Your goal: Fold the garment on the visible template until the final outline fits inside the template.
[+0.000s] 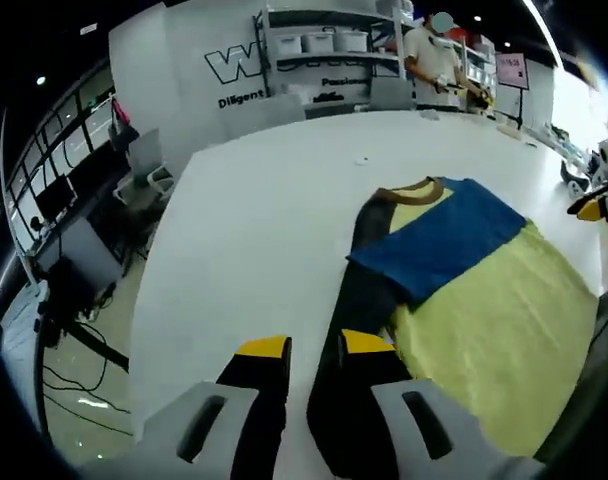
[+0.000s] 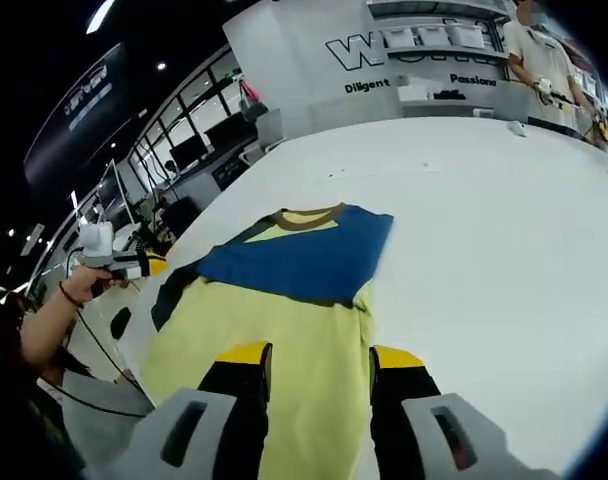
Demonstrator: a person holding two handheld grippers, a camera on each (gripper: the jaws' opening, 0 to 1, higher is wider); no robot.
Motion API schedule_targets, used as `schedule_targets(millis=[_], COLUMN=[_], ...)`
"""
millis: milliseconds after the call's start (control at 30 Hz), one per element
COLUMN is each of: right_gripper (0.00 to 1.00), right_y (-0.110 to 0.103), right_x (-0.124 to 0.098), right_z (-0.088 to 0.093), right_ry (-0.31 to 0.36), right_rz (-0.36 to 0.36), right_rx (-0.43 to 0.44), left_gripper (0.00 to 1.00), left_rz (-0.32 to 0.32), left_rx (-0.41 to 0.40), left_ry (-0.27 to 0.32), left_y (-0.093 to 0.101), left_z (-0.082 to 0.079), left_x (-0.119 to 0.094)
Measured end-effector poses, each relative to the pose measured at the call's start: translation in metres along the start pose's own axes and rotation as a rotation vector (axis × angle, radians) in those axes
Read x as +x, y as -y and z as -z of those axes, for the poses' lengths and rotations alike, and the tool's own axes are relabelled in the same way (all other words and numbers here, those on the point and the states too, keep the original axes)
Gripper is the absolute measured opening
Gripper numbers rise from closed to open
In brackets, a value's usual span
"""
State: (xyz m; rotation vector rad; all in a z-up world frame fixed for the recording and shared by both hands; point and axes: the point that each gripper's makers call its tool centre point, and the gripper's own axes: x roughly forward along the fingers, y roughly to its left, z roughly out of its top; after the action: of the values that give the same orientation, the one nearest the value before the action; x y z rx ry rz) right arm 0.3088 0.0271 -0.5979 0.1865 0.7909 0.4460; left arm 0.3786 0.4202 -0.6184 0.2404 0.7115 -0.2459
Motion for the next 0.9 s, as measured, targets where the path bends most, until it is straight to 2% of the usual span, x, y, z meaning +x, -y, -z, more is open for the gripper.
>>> schedule_targets(millis=[100, 200, 333, 500, 900], right_gripper=[0.34, 0.33, 0.34, 0.33, 0.33], right_y=[-0.001, -0.002, -0.003, -0.003, -0.004], right_x=[0.001, 0.002, 0.002, 0.002, 0.001], right_z=[0.001, 0.002, 0.003, 0.004, 0.005], right_ry=[-0.003, -0.008, -0.009, -0.01, -0.013], right_rz=[-0.003, -0.006, -0.006, -0.004, -0.004], right_rx=[-0.001, -0.001, 0.001, 0.001, 0.002], left_gripper=[0.22, 0.26, 0.24, 0.25, 0.24], left_rz=[0.0, -0.004, -0.003, -0.015, -0.015], left_rx=[-0.013, 0.019, -0.05, -0.063, -0.157], left_ry=[-0.018, -0.043, -0.032, -0.045, -0.076], left_y=[-0.002, 0.001, 0.003, 0.002, -0.002], left_z=[0.013, 0.027, 0.034, 0.045, 0.069], left_x=[-0.003, -0.007, -0.012, -0.016, -0.016])
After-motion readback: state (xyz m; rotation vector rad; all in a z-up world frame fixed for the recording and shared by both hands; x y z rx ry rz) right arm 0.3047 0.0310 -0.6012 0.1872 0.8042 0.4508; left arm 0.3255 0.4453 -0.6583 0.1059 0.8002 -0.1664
